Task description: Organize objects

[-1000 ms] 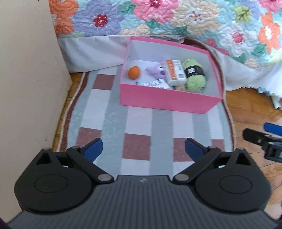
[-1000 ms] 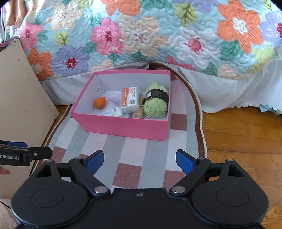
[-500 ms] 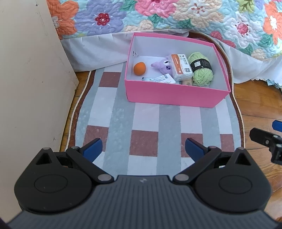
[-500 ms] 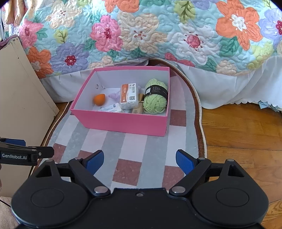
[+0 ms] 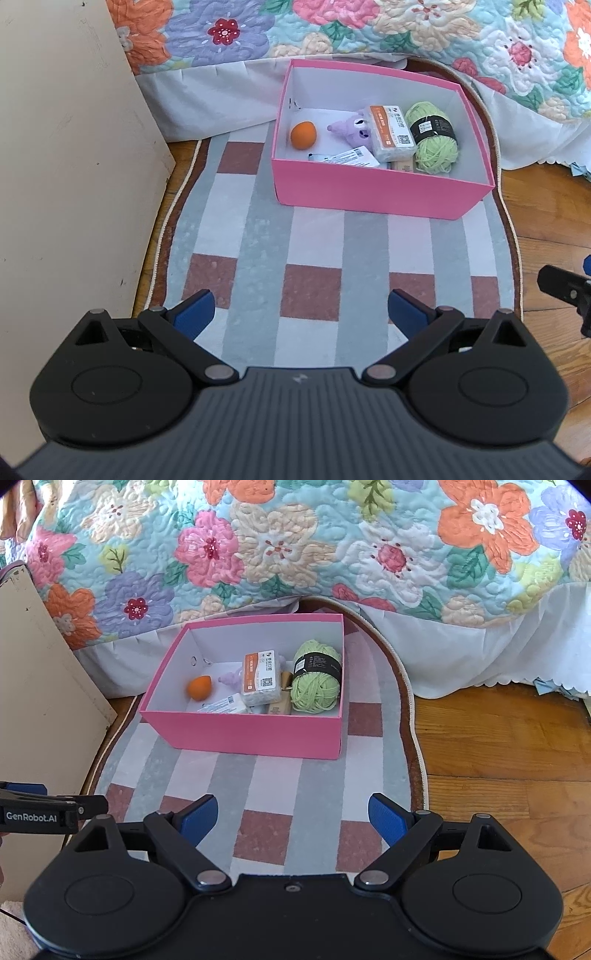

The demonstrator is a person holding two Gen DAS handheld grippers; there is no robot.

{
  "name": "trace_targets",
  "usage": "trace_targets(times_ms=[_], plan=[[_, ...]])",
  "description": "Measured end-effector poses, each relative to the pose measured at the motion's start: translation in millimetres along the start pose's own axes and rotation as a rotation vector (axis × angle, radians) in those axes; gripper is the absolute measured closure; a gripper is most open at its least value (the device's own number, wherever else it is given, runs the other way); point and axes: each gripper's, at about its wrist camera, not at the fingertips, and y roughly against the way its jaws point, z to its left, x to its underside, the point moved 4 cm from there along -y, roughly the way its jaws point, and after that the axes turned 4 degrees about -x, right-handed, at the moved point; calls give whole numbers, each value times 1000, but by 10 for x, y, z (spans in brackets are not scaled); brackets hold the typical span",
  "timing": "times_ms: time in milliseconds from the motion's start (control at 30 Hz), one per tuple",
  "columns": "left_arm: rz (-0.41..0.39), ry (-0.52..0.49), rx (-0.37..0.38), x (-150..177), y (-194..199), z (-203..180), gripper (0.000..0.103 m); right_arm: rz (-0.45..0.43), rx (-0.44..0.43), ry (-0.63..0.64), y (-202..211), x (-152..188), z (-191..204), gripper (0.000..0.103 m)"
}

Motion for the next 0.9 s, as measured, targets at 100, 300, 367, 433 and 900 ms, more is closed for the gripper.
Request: trace_targets(times_ms=[100, 300, 367, 433, 900], plan=[[11, 11, 1, 1, -3, 24, 1, 3, 3, 1, 0, 7, -3, 12], [38, 5, 21, 38, -12, 20, 1, 17, 12, 12, 8, 7, -2, 12], [36, 0, 28, 39, -11, 8, 1, 17, 11, 11, 9, 6, -3, 12], [32, -8, 33, 36, -11, -7, 1, 17, 11, 14, 12, 4, -3, 12], [53, -15, 48, 16, -47, 2, 0, 14, 15, 26, 34, 2, -7, 12]])
